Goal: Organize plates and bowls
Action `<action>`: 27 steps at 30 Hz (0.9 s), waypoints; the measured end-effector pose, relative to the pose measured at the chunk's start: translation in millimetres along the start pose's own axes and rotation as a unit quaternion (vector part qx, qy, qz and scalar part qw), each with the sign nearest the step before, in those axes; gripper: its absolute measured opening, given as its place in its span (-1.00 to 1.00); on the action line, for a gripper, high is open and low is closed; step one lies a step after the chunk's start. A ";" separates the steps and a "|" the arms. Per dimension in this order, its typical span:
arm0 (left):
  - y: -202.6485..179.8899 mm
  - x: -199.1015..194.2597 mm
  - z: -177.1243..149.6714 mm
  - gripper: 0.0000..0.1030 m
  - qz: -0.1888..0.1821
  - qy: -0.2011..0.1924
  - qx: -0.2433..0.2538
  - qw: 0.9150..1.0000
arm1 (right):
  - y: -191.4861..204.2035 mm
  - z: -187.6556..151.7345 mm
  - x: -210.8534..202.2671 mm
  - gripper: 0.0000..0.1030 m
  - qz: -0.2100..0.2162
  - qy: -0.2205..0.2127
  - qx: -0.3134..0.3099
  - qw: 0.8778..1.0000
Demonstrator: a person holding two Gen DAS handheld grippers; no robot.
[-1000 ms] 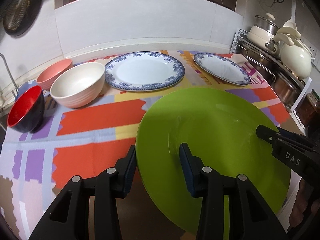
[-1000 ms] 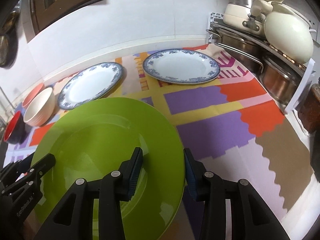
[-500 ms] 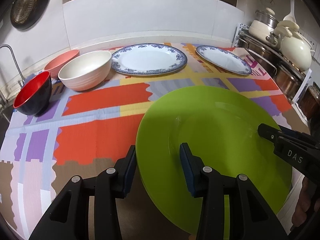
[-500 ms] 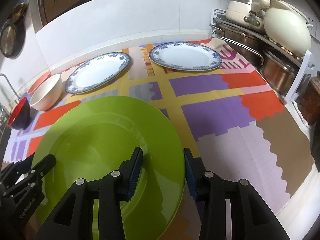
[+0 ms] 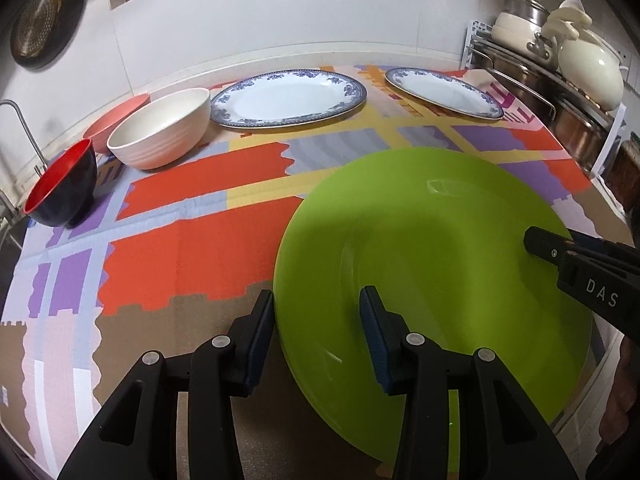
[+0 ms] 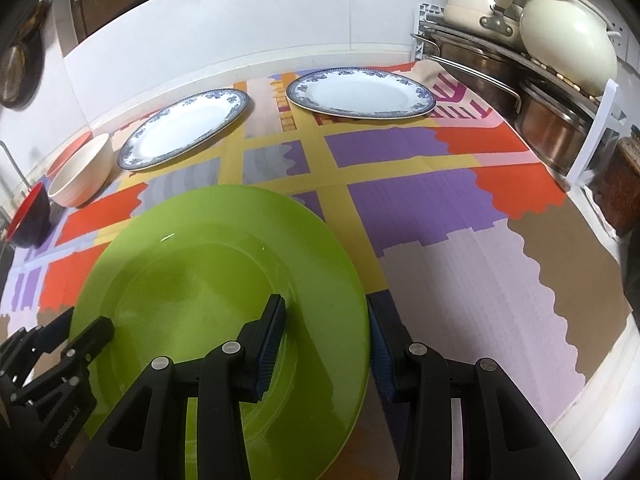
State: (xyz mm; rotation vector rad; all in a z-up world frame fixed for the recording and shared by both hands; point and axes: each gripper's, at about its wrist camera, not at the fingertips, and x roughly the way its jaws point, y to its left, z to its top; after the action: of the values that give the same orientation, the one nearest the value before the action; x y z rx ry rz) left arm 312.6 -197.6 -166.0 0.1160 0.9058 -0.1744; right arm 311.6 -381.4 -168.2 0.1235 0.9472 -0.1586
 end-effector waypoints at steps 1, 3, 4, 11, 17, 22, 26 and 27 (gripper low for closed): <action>-0.1 0.0 0.2 -0.16 0.001 0.000 0.001 1.000 | 0.0 0.0 -0.1 -0.19 0.000 0.001 0.000 1.000; -1.6 -0.6 -0.6 -0.16 0.005 -0.003 0.008 1.000 | -1.3 0.0 0.7 -0.19 0.002 0.004 0.004 1.000; -2.0 -0.8 -0.7 -0.16 0.006 -0.004 0.010 1.000 | -2.0 -0.2 1.1 -0.19 0.004 0.006 0.007 1.000; -1.8 -0.6 0.0 -0.16 0.009 -0.004 0.011 1.000 | -4.2 -1.1 3.1 -0.19 0.010 0.010 0.016 1.000; -5.0 -0.3 1.8 -0.12 0.012 -0.002 0.031 0.999 | -5.0 -1.6 4.2 -0.17 0.013 0.013 0.018 1.000; -1.6 -2.6 5.8 0.17 0.023 -0.001 0.034 0.999 | 0.2 -0.9 0.4 -0.10 -0.010 0.005 -0.009 1.000; 5.2 -15.3 13.5 0.45 0.027 -0.025 0.025 0.999 | -0.7 2.1 -15.0 0.12 -0.024 -0.021 -0.007 0.999; 6.5 -19.6 16.2 0.47 0.025 -0.033 0.024 0.999 | 0.4 3.0 -19.4 0.12 -0.026 -0.027 -0.009 0.999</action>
State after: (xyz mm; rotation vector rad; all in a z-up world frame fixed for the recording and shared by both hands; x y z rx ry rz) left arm 314.5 -192.0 -140.4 0.1770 0.8330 -0.1533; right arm 302.9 -379.9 -150.7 0.0777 0.8985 -0.2005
